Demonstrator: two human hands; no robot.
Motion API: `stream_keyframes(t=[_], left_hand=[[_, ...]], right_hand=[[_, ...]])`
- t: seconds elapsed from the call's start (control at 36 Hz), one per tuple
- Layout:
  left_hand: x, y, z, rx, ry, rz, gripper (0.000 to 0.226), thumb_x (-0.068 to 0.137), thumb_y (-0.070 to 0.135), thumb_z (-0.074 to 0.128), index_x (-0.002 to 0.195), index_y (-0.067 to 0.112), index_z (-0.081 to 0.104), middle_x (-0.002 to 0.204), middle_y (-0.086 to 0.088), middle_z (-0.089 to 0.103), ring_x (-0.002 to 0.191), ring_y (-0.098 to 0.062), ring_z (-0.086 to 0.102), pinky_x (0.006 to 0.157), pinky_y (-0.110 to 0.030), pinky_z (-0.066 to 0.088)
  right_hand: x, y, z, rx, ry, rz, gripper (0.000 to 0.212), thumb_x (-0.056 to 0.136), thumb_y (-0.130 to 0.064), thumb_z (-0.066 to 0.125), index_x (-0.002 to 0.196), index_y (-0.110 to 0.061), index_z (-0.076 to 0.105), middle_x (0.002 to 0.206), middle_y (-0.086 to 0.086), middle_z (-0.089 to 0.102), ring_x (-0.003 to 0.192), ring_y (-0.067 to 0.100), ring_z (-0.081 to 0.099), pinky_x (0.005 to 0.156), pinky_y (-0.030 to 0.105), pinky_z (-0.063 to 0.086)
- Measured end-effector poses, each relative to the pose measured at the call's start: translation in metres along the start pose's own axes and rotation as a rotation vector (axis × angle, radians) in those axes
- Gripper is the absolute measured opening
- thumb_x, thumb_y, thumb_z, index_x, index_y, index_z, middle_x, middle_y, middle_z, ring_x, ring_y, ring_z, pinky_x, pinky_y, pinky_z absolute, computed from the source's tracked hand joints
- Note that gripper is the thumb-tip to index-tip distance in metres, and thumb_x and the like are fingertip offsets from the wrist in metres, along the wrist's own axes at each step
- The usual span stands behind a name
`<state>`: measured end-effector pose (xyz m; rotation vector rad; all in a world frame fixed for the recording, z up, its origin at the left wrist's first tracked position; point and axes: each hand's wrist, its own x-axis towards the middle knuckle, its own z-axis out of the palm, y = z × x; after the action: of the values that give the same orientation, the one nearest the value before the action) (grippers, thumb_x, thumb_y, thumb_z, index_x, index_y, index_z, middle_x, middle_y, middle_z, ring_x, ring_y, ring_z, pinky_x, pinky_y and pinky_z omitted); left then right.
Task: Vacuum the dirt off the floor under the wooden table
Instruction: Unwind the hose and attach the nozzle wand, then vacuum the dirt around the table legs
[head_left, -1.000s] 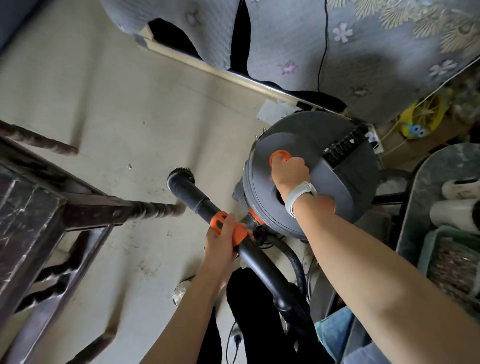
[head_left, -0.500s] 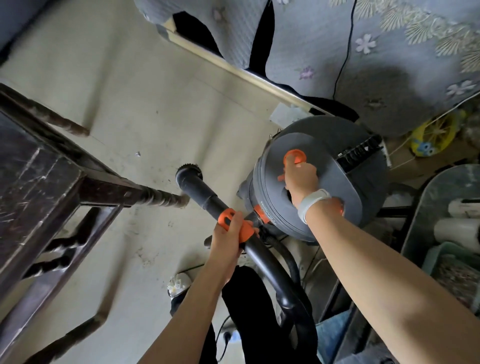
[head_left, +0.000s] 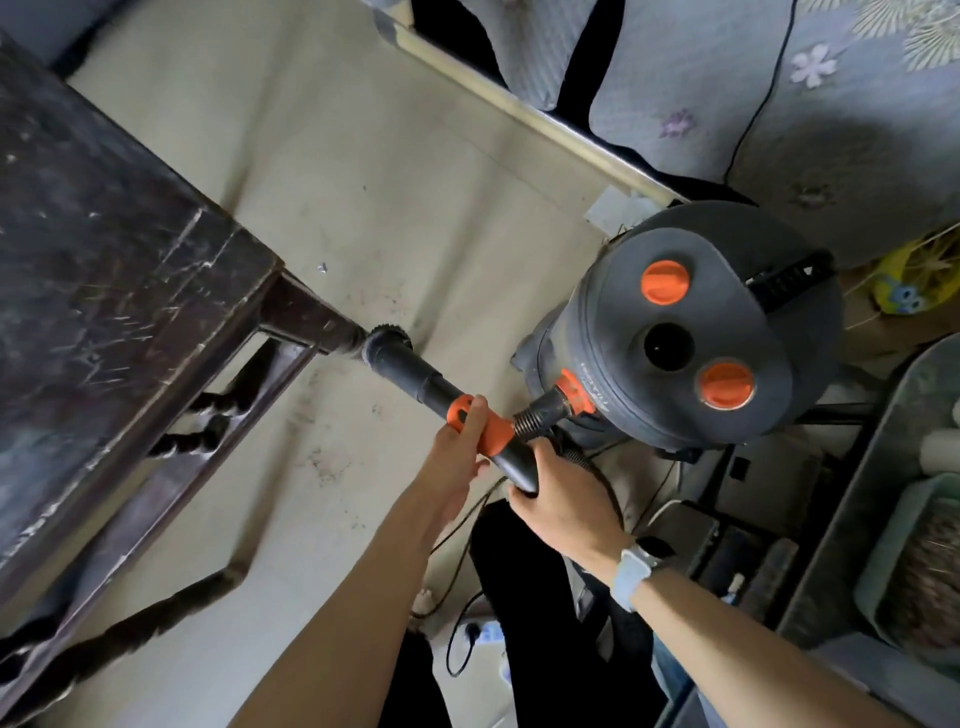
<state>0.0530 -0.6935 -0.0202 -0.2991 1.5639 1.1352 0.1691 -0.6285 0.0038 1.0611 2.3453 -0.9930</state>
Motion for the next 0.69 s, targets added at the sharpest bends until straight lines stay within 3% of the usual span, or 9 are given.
stream_keyframes(t=[0.11, 0.17, 0.31, 0.42, 0.53, 0.58, 0.69], left_hand=[[-0.007, -0.013, -0.030, -0.018, -0.025, -0.037, 0.047, 0.095, 0.049, 0.047, 0.117, 0.009, 0.057, 0.120, -0.008, 0.066, 0.114, -0.019, 0.059, 0.091, -0.033, 0.047], [-0.015, -0.021, -0.048, 0.012, -0.063, -0.055, 0.052, 0.095, 0.051, 0.045, 0.123, 0.008, 0.057, 0.119, -0.005, 0.066, 0.113, -0.017, 0.059, 0.093, -0.033, 0.046], [-0.035, -0.050, -0.113, 0.107, -0.125, -0.079, 0.037, 0.097, 0.048, 0.043, 0.117, 0.020, 0.054, 0.117, 0.002, 0.064, 0.111, -0.016, 0.057, 0.098, -0.036, 0.042], [-0.041, -0.078, -0.176, 0.143, -0.090, -0.115, 0.031, 0.098, 0.038, 0.047, 0.123, 0.019, 0.047, 0.117, -0.002, 0.063, 0.107, -0.019, 0.058, 0.090, -0.032, 0.046], [-0.040, -0.110, -0.256, 0.194, 0.027, -0.112, 0.019, 0.098, 0.025, 0.049, 0.114, 0.015, 0.049, 0.107, -0.006, 0.063, 0.085, -0.018, 0.056, 0.067, -0.024, 0.040], [-0.040, -0.130, -0.292, 0.215, 0.090, -0.123, 0.013, 0.097, 0.023, 0.050, 0.108, 0.015, 0.050, 0.103, -0.007, 0.063, 0.076, -0.016, 0.054, 0.064, -0.024, 0.038], [-0.035, -0.171, -0.344, 0.255, 0.183, -0.169, 0.016, 0.096, 0.021, 0.050, 0.110, 0.013, 0.052, 0.099, -0.006, 0.063, 0.077, -0.016, 0.055, 0.066, -0.026, 0.041]], right_hand=[[-0.001, -0.016, 0.019, -0.067, -0.015, -0.005, 0.036, 0.087, -0.033, 0.056, 0.117, -0.016, 0.045, 0.093, 0.008, 0.067, 0.085, 0.031, 0.066, 0.064, 0.034, 0.046], [-0.003, -0.021, 0.029, -0.066, -0.037, 0.003, 0.033, 0.086, -0.032, 0.057, 0.113, -0.016, 0.047, 0.092, 0.008, 0.067, 0.084, 0.032, 0.065, 0.061, 0.033, 0.043], [-0.014, -0.035, 0.070, -0.070, -0.083, 0.076, 0.024, 0.079, -0.030, 0.060, 0.096, -0.016, 0.049, 0.076, 0.004, 0.065, 0.067, 0.027, 0.062, 0.060, 0.035, 0.049], [-0.027, -0.051, 0.116, -0.095, -0.038, 0.086, 0.018, 0.077, -0.026, 0.061, 0.087, -0.016, 0.049, 0.071, 0.000, 0.057, 0.068, 0.025, 0.057, 0.055, 0.028, 0.034], [-0.036, -0.081, 0.175, -0.138, -0.092, 0.119, 0.022, 0.081, -0.026, 0.059, 0.095, -0.019, 0.044, 0.076, 0.001, 0.056, 0.069, 0.025, 0.052, 0.061, 0.030, 0.037], [-0.035, -0.092, 0.201, -0.168, -0.079, 0.119, 0.022, 0.082, -0.028, 0.058, 0.095, -0.019, 0.043, 0.075, 0.001, 0.053, 0.069, 0.026, 0.052, 0.061, 0.030, 0.038], [-0.030, -0.104, 0.243, -0.179, -0.074, 0.106, 0.024, 0.080, -0.029, 0.059, 0.091, -0.020, 0.039, 0.077, 0.003, 0.056, 0.075, 0.030, 0.060, 0.061, 0.031, 0.042]])
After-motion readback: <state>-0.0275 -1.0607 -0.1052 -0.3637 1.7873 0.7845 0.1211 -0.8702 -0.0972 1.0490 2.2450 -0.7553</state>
